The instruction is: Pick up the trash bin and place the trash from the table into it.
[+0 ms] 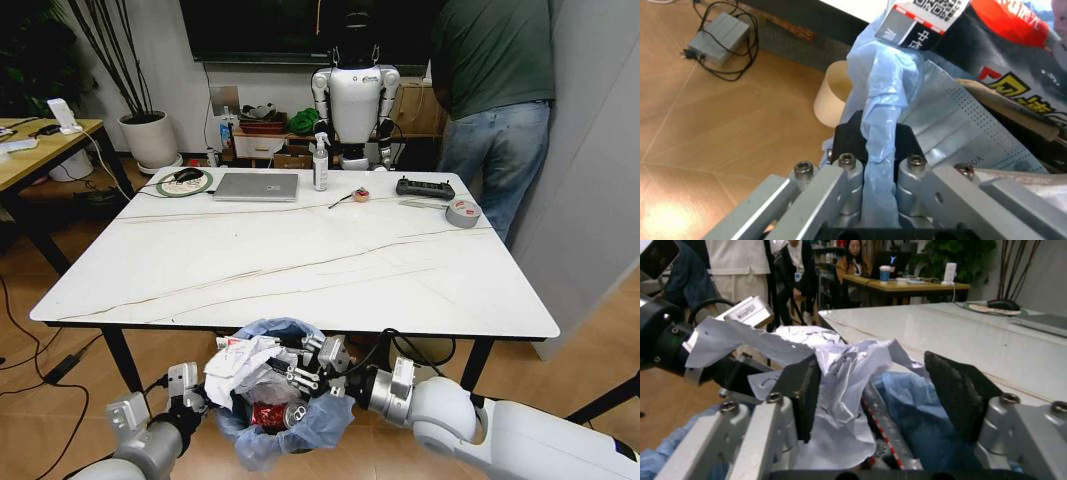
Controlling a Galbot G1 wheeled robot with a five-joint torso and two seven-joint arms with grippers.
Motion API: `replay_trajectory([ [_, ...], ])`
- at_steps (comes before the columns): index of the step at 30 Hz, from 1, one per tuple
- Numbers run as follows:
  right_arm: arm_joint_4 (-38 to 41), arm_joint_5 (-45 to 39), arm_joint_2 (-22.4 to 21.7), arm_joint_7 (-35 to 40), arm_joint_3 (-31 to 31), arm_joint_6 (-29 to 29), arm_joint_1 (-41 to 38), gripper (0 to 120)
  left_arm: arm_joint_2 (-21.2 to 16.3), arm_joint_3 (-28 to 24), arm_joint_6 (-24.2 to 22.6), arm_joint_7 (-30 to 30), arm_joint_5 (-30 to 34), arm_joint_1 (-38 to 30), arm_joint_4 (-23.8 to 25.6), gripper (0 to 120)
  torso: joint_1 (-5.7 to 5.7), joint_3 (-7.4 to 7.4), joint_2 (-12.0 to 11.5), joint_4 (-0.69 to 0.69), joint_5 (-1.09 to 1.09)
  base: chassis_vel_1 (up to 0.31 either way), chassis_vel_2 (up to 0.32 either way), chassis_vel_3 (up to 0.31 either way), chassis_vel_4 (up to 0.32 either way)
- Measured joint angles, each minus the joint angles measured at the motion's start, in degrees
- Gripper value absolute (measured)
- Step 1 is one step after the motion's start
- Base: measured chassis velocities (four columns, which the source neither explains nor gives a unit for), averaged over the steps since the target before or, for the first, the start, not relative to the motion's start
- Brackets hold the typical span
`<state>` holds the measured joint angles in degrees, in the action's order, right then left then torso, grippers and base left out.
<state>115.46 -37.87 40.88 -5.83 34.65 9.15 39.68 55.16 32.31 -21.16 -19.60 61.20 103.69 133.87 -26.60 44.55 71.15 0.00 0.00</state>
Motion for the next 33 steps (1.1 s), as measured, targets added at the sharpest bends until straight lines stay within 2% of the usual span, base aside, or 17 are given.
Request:
replay_trajectory([
  [5,0.2,0.8,-0.9,0.0,-0.1,0.3,0.1,80,-0.1,0.1,0.0,-0.2,-0.1,-0.2,-0.4,2,0.0,0.0,0.0,0.0,0.0,0.0,0.0,0.0,0.0],
  [7,0.2,1.1,-1.1,0.0,-0.2,0.5,0.1,83,-0.2,0.1,0.0,-0.2,-0.1,-0.2,-0.4,2,0.0,0.0,0.0,0.0,0.0,0.0,0.0,0.0,0.0],
  [12,-0.2,3.6,-2.0,0.1,-0.4,1.1,1.1,99,0.0,0.3,0.0,-0.3,-0.1,-0.3,-0.4,2,0.0,0.0,0.0,-0.01,0.0,0.0,0.0,0.0,0.0],
  [24,-1.6,7.5,-2.9,2.0,-2.2,0.9,-0.3,100,0.4,0.1,0.1,-0.2,-0.8,-0.4,-0.8,2,0.0,0.0,0.0,0.0,0.0,0.0,0.0,0.0,0.0],
  [30,0.7,6.8,-5.2,2.0,-2.3,-0.5,-0.5,100,0.1,0.1,0.1,-0.2,-0.8,-0.9,-1.2,2,0.0,0.0,0.0,0.0,0.0,0.0,0.0,0.0,0.0],
  [33,3.8,4.0,-7.9,2.4,-1.9,-4.0,-0.4,100,0.0,0.2,0.1,-0.2,-0.7,-1.1,-1.4,2,0.0,0.0,0.0,-0.01,0.0,0.0,0.0,0.0,0.0],
])
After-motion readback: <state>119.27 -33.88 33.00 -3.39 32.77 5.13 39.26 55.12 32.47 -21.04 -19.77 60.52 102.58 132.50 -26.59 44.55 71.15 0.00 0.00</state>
